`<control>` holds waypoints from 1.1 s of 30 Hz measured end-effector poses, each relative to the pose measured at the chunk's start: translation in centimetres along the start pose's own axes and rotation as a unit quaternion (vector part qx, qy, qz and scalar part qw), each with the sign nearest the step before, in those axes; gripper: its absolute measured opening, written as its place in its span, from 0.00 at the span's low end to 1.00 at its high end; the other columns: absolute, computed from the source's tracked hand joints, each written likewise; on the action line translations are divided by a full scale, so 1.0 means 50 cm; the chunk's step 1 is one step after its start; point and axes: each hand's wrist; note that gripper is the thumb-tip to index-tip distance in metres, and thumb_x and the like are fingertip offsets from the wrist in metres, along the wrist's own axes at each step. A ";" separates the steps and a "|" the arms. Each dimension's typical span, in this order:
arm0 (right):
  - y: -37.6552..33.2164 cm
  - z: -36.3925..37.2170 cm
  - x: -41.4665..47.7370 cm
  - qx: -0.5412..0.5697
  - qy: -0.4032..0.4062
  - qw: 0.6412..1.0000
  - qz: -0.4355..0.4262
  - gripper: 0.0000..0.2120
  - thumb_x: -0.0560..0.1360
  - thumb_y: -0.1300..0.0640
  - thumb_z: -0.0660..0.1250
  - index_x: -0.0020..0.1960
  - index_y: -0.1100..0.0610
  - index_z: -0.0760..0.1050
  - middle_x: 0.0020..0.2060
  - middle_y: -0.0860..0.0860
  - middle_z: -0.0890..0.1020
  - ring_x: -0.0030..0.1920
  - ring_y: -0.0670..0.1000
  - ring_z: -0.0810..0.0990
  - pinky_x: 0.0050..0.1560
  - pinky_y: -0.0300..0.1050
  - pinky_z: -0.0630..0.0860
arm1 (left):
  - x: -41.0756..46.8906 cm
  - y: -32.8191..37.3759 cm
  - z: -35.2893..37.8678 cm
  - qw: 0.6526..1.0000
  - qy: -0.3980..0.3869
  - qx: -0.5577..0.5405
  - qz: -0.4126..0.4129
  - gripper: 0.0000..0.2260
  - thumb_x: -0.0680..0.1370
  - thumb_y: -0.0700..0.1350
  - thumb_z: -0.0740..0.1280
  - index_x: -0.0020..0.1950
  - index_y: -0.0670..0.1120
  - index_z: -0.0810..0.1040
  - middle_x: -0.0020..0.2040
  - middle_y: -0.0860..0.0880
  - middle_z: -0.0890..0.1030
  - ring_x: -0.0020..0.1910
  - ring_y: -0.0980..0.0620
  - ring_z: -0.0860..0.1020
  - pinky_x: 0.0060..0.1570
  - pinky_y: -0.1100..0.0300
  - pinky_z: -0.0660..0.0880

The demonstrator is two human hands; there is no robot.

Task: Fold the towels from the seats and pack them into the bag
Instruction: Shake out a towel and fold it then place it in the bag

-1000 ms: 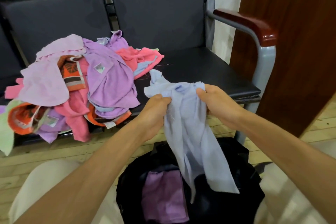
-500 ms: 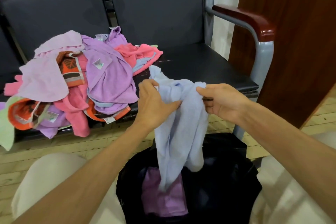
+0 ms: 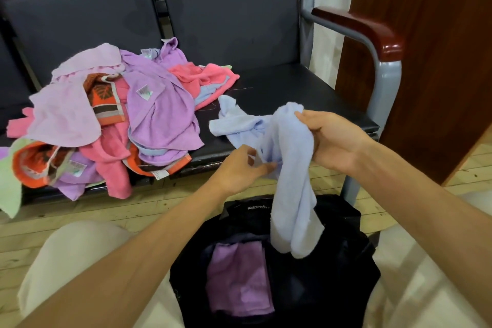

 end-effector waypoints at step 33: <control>0.037 -0.051 0.034 -0.564 -0.096 0.812 0.115 0.17 0.68 0.58 0.77 0.56 0.60 0.82 0.52 0.53 0.84 0.55 0.53 0.81 0.62 0.52 0.76 | -0.065 -0.113 -0.184 0.974 -0.171 0.152 -0.002 0.30 0.63 0.41 0.77 0.62 0.45 0.70 0.57 0.47 0.78 0.56 0.47 0.78 0.53 0.54 0.78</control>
Point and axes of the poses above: each hand's wrist, its own x-axis towards the middle knuckle, its own z-axis out of the palm, y = z × x
